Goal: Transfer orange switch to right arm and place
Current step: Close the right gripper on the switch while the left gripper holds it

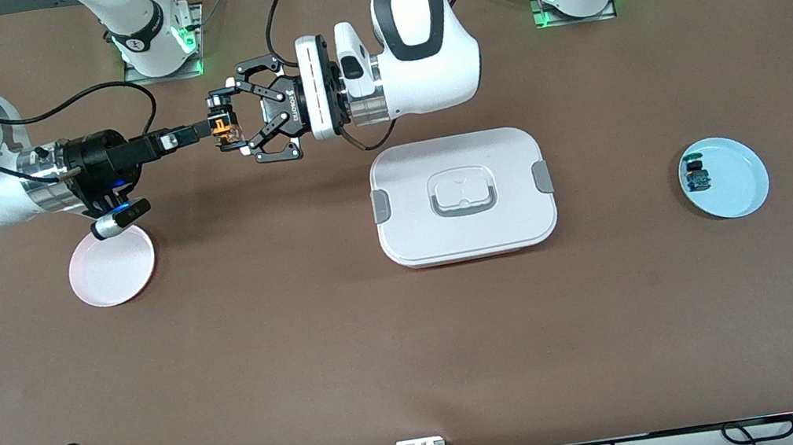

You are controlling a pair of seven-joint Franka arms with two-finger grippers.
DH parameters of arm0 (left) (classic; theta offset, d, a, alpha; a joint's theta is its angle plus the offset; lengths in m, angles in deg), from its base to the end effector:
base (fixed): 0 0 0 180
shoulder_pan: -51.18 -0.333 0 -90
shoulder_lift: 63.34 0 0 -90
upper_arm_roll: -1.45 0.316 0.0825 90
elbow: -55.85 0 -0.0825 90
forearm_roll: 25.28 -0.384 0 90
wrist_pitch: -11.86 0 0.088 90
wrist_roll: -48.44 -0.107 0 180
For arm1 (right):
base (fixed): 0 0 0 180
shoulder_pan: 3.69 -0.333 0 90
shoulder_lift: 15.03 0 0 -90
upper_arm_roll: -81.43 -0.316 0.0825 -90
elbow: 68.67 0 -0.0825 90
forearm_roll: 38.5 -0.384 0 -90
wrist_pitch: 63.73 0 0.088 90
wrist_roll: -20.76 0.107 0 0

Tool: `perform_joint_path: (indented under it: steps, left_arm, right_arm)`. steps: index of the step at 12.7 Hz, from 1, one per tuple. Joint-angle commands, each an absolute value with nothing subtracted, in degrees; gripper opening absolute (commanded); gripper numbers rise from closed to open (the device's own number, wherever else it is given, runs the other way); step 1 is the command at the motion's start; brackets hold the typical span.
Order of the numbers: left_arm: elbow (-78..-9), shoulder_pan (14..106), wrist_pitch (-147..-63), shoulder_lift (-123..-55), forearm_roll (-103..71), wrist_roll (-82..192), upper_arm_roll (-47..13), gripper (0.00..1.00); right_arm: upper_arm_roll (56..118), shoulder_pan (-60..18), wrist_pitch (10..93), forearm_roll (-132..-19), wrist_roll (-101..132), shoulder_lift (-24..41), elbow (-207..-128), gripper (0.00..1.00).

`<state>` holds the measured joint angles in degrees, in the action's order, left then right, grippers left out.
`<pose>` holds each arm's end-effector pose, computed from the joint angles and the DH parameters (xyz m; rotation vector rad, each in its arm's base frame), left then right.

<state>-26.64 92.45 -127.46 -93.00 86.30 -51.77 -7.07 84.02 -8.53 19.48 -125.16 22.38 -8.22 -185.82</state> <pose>0.4949 -0.5542 0.4506 1.4251 -0.8716 0.9492 0.5371 0.1384 0.4430 -1.5514 0.3579 0.6237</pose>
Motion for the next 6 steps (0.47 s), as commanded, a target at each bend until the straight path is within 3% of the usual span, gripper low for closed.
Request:
perform_joint_path:
  steps: [1,6]
  left_arm:
    - [-25.36,93.37,-128.24,-93.31,86.78,-52.02,-6.29,0.0]
    - [-25.36,93.37,-128.24,-93.31,86.78,-52.02,-6.29,0.0]
  right_arm:
    - [84.33,-10.45,20.38,-127.1,22.52,-8.53,-186.71,1.0]
    - [84.41,-11.43,20.47,-127.18,22.34,-8.7,-187.5,0.99]
